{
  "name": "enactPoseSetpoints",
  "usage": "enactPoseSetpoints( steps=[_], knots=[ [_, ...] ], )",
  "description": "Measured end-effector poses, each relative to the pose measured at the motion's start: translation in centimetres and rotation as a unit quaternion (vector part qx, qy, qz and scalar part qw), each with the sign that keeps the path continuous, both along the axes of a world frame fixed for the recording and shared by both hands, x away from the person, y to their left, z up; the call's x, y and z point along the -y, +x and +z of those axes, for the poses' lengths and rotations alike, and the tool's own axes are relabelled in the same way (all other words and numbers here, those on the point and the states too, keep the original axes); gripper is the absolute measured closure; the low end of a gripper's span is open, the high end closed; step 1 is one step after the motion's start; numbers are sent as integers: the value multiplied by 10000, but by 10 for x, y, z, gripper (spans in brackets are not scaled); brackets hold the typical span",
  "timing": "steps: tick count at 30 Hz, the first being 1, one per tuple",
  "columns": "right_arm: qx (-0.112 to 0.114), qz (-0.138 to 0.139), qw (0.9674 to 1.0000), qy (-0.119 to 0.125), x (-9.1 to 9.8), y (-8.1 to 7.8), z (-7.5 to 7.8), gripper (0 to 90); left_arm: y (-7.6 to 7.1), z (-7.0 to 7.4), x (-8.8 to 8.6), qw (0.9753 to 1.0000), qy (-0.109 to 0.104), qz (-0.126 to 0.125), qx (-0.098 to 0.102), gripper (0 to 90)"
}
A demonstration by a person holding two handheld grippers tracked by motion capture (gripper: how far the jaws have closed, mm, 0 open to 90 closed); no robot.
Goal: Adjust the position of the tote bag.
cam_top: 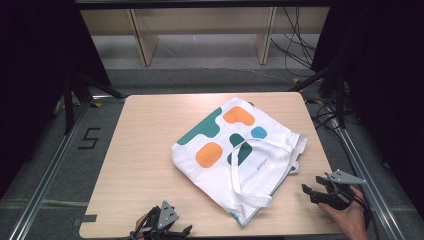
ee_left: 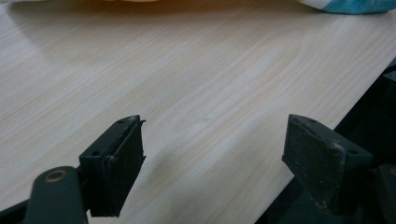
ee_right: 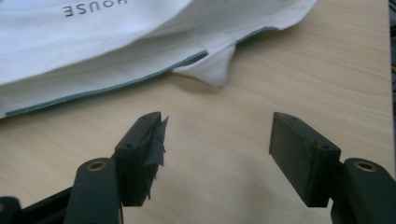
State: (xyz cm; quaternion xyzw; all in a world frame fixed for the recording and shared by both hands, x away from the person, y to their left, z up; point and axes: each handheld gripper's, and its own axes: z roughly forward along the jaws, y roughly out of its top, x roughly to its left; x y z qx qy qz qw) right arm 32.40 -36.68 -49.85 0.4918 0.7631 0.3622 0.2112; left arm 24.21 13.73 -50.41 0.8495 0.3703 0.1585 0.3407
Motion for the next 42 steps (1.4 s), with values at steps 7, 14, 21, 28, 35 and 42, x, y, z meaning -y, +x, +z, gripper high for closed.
enactPoseSetpoints(
  steps=[7, 14, 21, 28, 35, 42],
  knots=[
    [118, -120, 9999, -37, 10, 19, 3, 362, 2, -2, -1, 10000, -23, 46, -61, 192],
    [367, -90, 9989, -293, 20, 54, 8, 370, 4, -3, -1, 10000, 13, 56, -57, 192],
    [436, -156, 9982, -368, 27, 95, 15, 382, 5, -4, -2, 9999, 67, 79, -52, 192],
    [371, -225, 9978, -494, 32, 130, 17, 399, 5, -5, -1, 10000, 78, 26, -53, 192],
    [250, -273, 9993, -51, 29, 153, 10, 466, 5, -5, 0, 9999, 108, 9, -58, 191],
    [132, -44, 9998, 120, 24, 167, 6, 748, 4, -6, 0, 9999, 117, -8, -47, 191]
  ],
)
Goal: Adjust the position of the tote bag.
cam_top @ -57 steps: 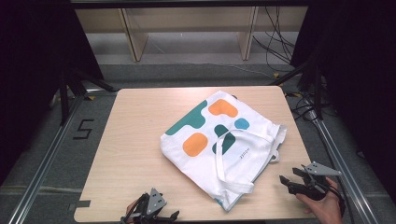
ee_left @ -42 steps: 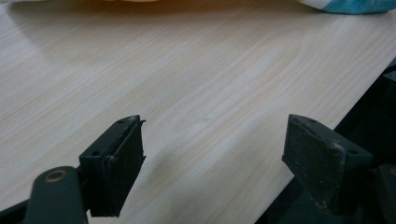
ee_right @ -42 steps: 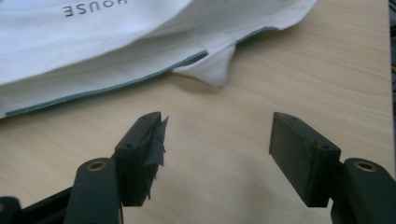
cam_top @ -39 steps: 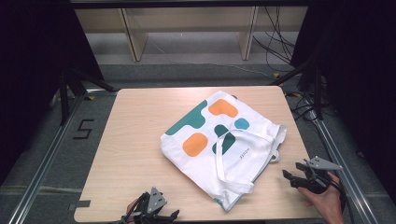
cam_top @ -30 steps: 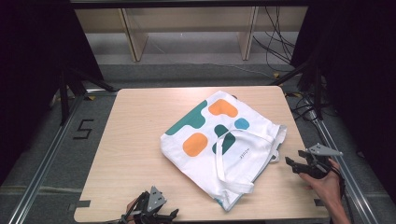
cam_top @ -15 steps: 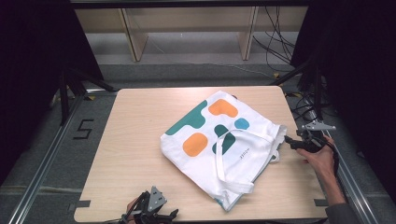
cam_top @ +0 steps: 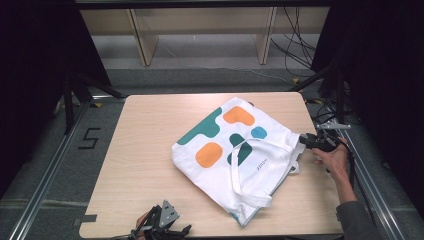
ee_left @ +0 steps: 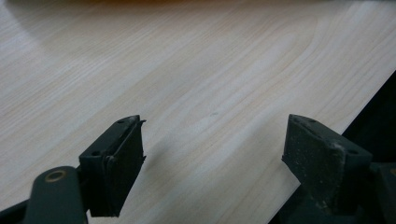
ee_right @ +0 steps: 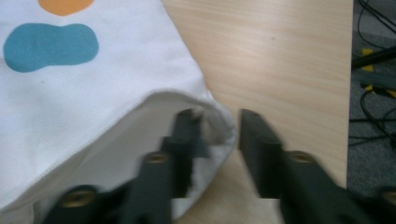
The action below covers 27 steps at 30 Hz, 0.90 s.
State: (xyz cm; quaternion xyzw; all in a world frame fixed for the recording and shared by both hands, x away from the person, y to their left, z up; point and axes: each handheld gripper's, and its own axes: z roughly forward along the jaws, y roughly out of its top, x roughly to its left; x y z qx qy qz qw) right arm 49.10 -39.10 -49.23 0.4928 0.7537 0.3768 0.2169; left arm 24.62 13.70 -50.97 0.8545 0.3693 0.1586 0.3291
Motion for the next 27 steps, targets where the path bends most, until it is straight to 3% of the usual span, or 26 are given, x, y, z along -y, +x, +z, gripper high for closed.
enactPoseSetpoints(
  steps=[1, 3, 5, 8, 9, 10, 13, 14, 15, 18, 23, 27],
  knots=[
    [70, 10, 10000, 14, -2, 0, -1, 821, 0, 0, 0, 10000, -16, 6, -1, 192],
    [-29, -102, 9999, -83, -5, -2, 0, 828, 0, 1, -1, 10000, -6, -22, 23, 191],
    [-24, -28, 9998, -188, -6, -6, 2, 831, -1, 0, 0, 10000, 2, -21, -4, 191],
    [13, -67, 9999, -112, -7, -12, 3, 831, -1, 0, 1, 10000, -46, -26, -1, 192],
    [-79, -44, 9999, -113, -7, -15, 4, 832, -1, 1, 1, 10000, -8, -70, 2, 192],
    [-154, -1, 9997, -214, -12, -29, 6, 832, -2, 1, 1, 9999, -84, -77, -6, 191],
    [-214, 191, 9994, -179, -18, -46, 8, 832, -2, 2, 2, 9999, -73, -113, -1, 186],
    [-214, 191, 9994, -179, -18, -46, 8, 832, -3, 1, 3, 9998, -199, -79, -13, 186],
    [-242, 268, 9992, -185, -22, -60, 9, 831, -4, 3, 3, 9998, -103, -173, 23, 183],
    [-247, 342, 9990, -116, -24, -70, 9, 831, -5, 3, 5, 9996, -228, -148, 38, 181],
    [-267, 596, 9978, -90, -33, -95, 9, 828, -7, 5, 8, 9984, -446, -329, 97, 177],
    [-150, 766, 9969, -83, -38, -108, 11, 824, -5, 5, 13, 9983, -379, -398, 179, 235]
  ],
)
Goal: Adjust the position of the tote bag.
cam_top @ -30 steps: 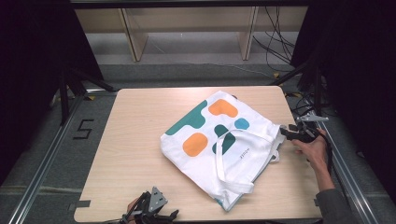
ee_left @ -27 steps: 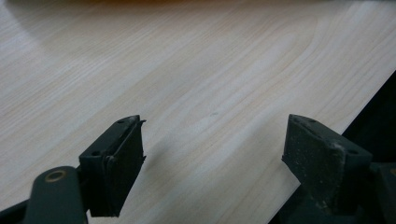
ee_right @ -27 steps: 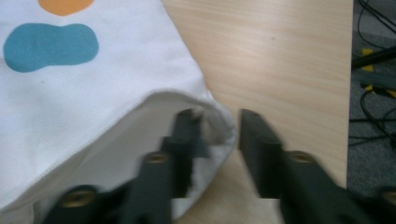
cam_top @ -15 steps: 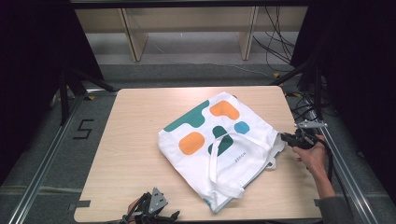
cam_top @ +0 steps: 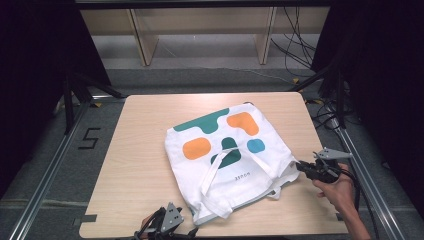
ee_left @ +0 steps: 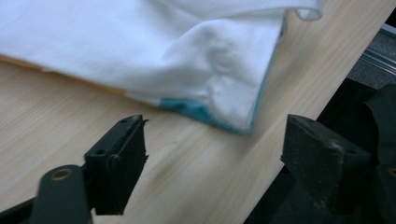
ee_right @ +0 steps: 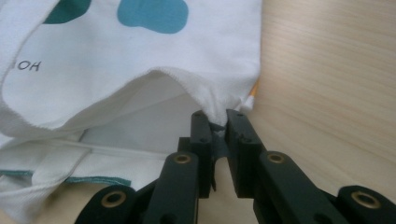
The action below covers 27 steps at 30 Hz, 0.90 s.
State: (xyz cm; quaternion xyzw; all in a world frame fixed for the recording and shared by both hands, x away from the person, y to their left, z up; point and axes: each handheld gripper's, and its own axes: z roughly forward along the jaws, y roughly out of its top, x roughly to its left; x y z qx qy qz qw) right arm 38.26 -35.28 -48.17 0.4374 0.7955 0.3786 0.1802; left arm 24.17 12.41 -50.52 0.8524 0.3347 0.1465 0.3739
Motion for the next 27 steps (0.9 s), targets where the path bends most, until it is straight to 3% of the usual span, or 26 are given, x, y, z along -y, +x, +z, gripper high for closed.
enactPoseSetpoints(
  steps=[3, 4, 5, 6, 8, 9, 11, 12, 13, 14, 15, 16, 19, 20, 21, 22, 25, 26, 27],
  knots=[
    [-101, 127, 9998, 115, -4, -7, 1, 823, 3, 0, 2, 9999, 13, -93, 44, 311],
    [-22, 111, 9999, 51, -9, -12, 0, 824, 5, 0, 4, 9997, 166, -100, 120, 325],
    [-22, 111, 9999, 51, -9, -12, 0, 824, 5, 0, 4, 9997, 166, -100, 120, 347],
    [-154, 198, 9995, 174, -14, -16, 0, 823, 7, -2, 4, 9992, 355, -85, 182, 376],
    [-133, 235, 9996, 114, -16, -19, 1, 823, 10, -3, 2, 9989, 409, -33, 207, 400],
    [-194, 269, 9994, 110, -18, -21, 1, 823, 14, -2, -3, 9993, 291, 11, 222, 428],
    [-76, 393, 9992, -24, -20, -24, 2, 821, 17, -1, -6, 9992, 302, 54, 271, 468],
    [-224, 258, 9994, 2, -24, -28, 3, 819, 22, -1, -13, 9992, 207, 158, 287, 515],
    [-224, 258, 9994, 2, -24, -28, 3, 819, 22, -1, -13, 9992, 207, 158, 287, 532],
    [-49, 464, 9989, -85, -25, -28, 2, 815, 24, 0, -17, 9995, 41, 206, 245, 569],
    [-49, 464, 9989, -85, -25, -28, 2, 815, 26, -1, -19, 9993, 53, 233, 278, 569],
    [-79, 375, 9992, -105, -28, -30, 1, 798, 30, 0, -24, 9990, 293, 141, 308, 634],
    [-41, 496, 9986, -163, -27, -29, 1, 760, 35, 0, -26, 9987, 207, 288, 370, 689],
    [-54, 321, 9993, -194, -30, -30, 1, 698, 36, 2, -30, 9986, 272, 270, 361, 753],
    [49, 399, 9987, -300, -31, -28, 1, 648, 37, 3, -33, 9980, 411, 244, 405, 791],
    [215, 429, 9967, -650, -31, -26, 0, 585, 40, 4, -38, 9969, 531, 317, 490, 819],
    [298, 668, 9938, -833, -38, -27, -1, 544, 42, 4, -41, 9963, 378, 537, 550, 828],
    [374, 730, 9916, -998, -41, -27, -1, 536, 43, 6, -45, 9963, 469, 479, 534, 828],
    [502, 970, 9865, -1222, -52, -30, 0, 550, 45, 6, -48, 9964, 448, 500, 515, 829]
  ],
)
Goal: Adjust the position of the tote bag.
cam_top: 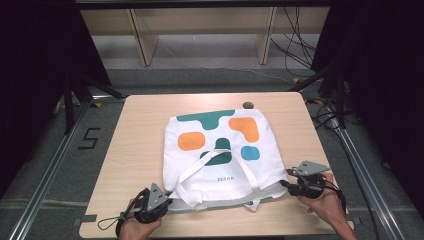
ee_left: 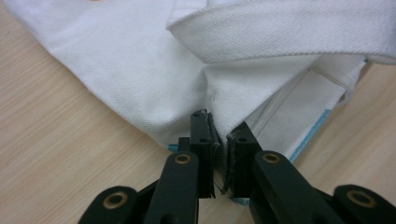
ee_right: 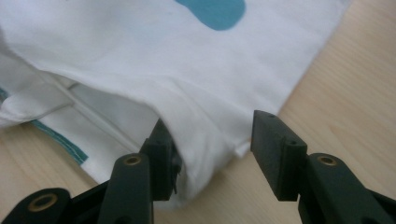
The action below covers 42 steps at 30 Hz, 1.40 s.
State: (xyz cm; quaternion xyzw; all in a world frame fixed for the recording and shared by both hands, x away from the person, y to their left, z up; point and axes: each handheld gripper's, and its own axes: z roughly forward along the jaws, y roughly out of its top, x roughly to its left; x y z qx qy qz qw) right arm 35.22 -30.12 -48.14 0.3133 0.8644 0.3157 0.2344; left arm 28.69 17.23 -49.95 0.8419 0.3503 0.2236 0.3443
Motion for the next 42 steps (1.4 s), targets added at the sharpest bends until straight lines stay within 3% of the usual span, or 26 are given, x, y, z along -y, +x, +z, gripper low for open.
enactPoseSetpoints(
  steps=[2, 4, 5, 6, 7, 9, 10, 11, 13, 15, 16, 17, 19, 20, 24, 25, 27, 32, 33, 35, 41, 42],
  knots=[
    [68, 119, 9998, -112, -4, -1, 0, 577, 1, 0, -2, 10000, 30, -12, -29, 827],
    [80, 302, 9988, -382, -11, -1, 0, 647, 4, -1, -4, 10000, 54, -13, -80, 821],
    [-110, 291, 9993, -201, -16, -5, -1, 692, 6, -4, -5, 9999, 39, -10, -126, 811],
    [-238, 456, 9981, -350, -18, -5, -4, 760, 7, -4, -7, 9999, 49, 11, -126, 756],
    [-238, 456, 9981, -350, -18, -5, -4, 760, 8, -5, -7, 9999, 67, 65, -144, 756],
    [-255, 426, 9982, -338, -17, -4, -5, 785, 11, -8, -9, 9995, 186, 59, -262, 674],
    [-275, 408, 9983, -305, -17, -5, -4, 799, 13, -10, -9, 9993, 255, 126, -253, 563],
    [-278, 408, 9984, -292, -17, -6, -4, 810, 16, -11, -12, 9991, 204, 296, -241, 536],
    [-266, 461, 9982, -290, -17, -6, -3, 814, 17, -11, -14, 9988, 180, 380, -244, 509],
    [-305, 535, 9980, -155, -18, -8, -3, 828, 20, -11, -18, 9987, 116, 408, -272, 594],
    [-300, 570, 9979, -99, -19, -9, -2, 832, 22, -10, -20, 9989, 30, 390, -265, 594],
    [-291, 602, 9978, -41, -22, -12, 2, 839, 23, -10, -21, 9989, -18, 397, -263, 683],
    [-262, 653, 9975, 0, -24, -13, 3, 842, 25, -9, -23, 9992, 34, 311, -252, 777],
    [-258, 684, 9973, 44, -26, -14, 4, 844, 26, -9, -22, 9989, 37, 431, -171, 815],
    [-252, 727, 9970, 38, -26, -15, 5, 845, 25, -4, -23, 9994, 72, 289, -190, 835],
    [-319, 640, 9972, 205, -25, -15, 6, 845, 23, -3, -23, 9994, 1, 279, -192, 836],
    [-310, 564, 9976, 259, -24, -15, 6, 845, 22, -2, -22, 9995, 2, 282, -148, 836],
    [-337, 453, 9976, 399, -19, -16, 10, 845, 13, 2, -19, 9996, 7, 58, -264, 835],
    [-198, 556, 9980, 236, -16, -13, 10, 845, 12, 1, -18, 9997, -8, 18, -244, 835],
    [-135, 507, 9984, 210, -13, -14, 11, 845, 11, 1, -17, 9997, -9, -40, -259, 836],
    [-202, 392, 9983, 376, -12, -19, 15, 845, 3, 8, -18, 9997, -78, -114, -200, 838],
    [-151, 417, 9982, 406, -12, -19, 16, 845, 3, 11, -19, 9996, -3, -178, -227, 837]
  ],
)
